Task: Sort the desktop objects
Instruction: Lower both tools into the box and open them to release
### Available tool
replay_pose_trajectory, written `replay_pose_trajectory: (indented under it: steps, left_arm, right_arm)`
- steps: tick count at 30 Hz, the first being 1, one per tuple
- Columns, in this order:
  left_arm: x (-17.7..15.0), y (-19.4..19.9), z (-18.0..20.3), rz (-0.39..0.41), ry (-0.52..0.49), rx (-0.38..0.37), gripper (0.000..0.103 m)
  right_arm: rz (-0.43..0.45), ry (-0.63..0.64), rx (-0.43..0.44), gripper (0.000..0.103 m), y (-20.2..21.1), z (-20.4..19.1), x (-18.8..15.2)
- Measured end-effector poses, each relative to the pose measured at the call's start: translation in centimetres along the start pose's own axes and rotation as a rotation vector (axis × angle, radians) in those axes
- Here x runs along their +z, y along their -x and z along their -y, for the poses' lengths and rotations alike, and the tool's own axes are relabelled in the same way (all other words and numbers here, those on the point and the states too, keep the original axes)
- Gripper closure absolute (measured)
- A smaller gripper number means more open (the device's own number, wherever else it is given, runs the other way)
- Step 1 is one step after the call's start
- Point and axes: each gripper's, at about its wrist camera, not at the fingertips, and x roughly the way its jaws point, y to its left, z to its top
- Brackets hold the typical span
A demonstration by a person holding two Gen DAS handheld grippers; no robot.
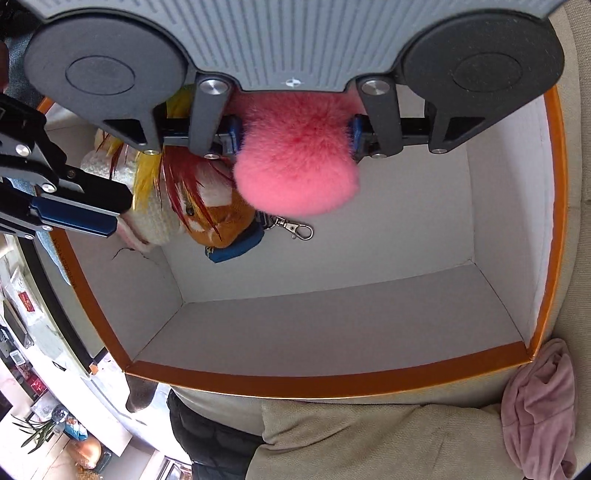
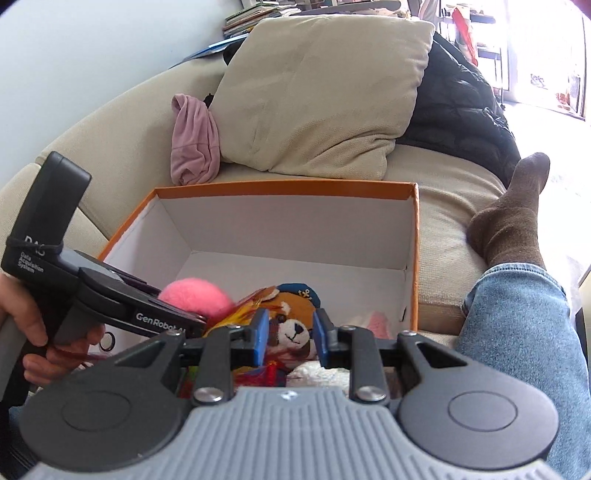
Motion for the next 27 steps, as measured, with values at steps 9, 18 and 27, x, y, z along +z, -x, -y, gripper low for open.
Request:
replay_pose_trajectory:
  steps: [9,18,27]
  left_arm:
    - [-0.2,-0.3,-1.9,-0.03,0.095,-0.124,0.056]
    - [-0.7,-0.8,-1.9,-0.076,0.078,-0.17,0.057]
    - [-0.1,-1.9,-1.4,-0.143,0.06,-0.147,0.056]
  right_arm:
    - [-0.135,0.004,0.026,0.048,-5.3,0.4,3.3]
    - [-0.306,0.031,0.084,0.058,-8.6,0.5,3.5]
    - [-0.43,0.104,0.157,0.063,-8.9,0.4,3.2]
